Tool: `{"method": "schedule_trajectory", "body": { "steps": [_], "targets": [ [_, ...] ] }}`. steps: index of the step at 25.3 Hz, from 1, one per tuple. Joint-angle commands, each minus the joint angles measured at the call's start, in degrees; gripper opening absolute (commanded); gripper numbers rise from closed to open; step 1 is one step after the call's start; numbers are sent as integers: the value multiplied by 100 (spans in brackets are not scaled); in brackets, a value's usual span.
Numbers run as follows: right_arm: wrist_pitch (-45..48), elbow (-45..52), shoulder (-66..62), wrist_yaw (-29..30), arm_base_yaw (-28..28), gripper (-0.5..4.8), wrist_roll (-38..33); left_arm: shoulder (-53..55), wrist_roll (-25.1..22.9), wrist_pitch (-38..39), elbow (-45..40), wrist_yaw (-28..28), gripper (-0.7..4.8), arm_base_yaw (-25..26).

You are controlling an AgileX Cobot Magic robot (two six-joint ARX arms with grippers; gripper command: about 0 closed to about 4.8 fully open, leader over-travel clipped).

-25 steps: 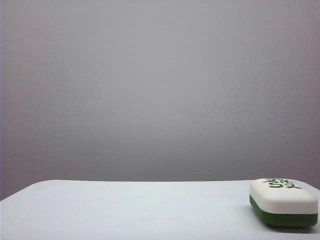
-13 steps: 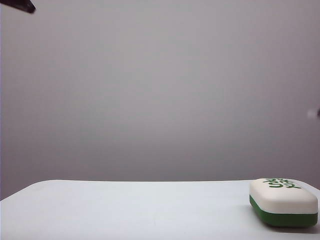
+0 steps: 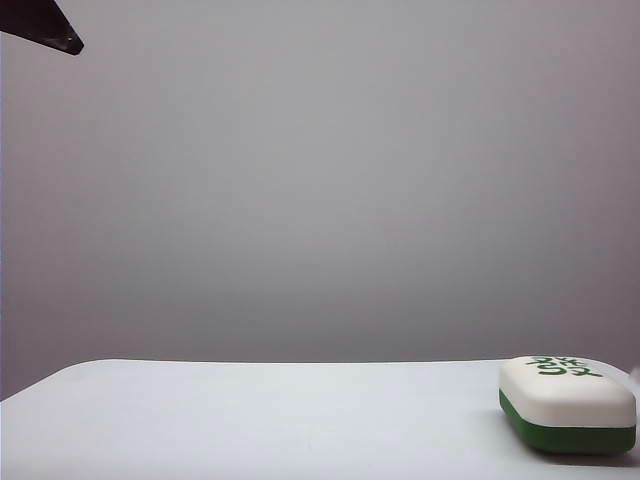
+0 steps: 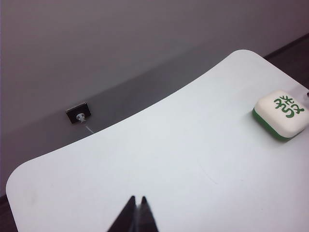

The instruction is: Move the foam mahjong from the right side of the table to the left side of the table.

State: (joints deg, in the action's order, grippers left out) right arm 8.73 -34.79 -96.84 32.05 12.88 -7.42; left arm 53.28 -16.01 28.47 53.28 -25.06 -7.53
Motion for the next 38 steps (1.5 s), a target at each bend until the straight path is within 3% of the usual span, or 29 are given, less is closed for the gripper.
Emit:
{"method": "schedule_trajectory", "body": {
  "steps": [1, 10, 14, 25, 38],
  "targets": [
    [186, -52, -219, -48, -175, -5, -203, 2, 15, -72, 20, -26, -5, 0],
    [101, -400, -369, -780, -901, -5, -199, 0, 59, 374, 22, -26, -5, 0],
    [-269, -763, -592, -809, -1117, -5, -199, -11, 57, 966, 24, 111, -5, 0],
    [-748, -844, -702, -778, -1541, -5, -203, -61, 59, 1193, 31, 319, -5, 0],
    [-382, -944, -811, -1095, -2409, -5, -595, -166, 57, 1294, 85, 306, -5, 0]
  ]
}}
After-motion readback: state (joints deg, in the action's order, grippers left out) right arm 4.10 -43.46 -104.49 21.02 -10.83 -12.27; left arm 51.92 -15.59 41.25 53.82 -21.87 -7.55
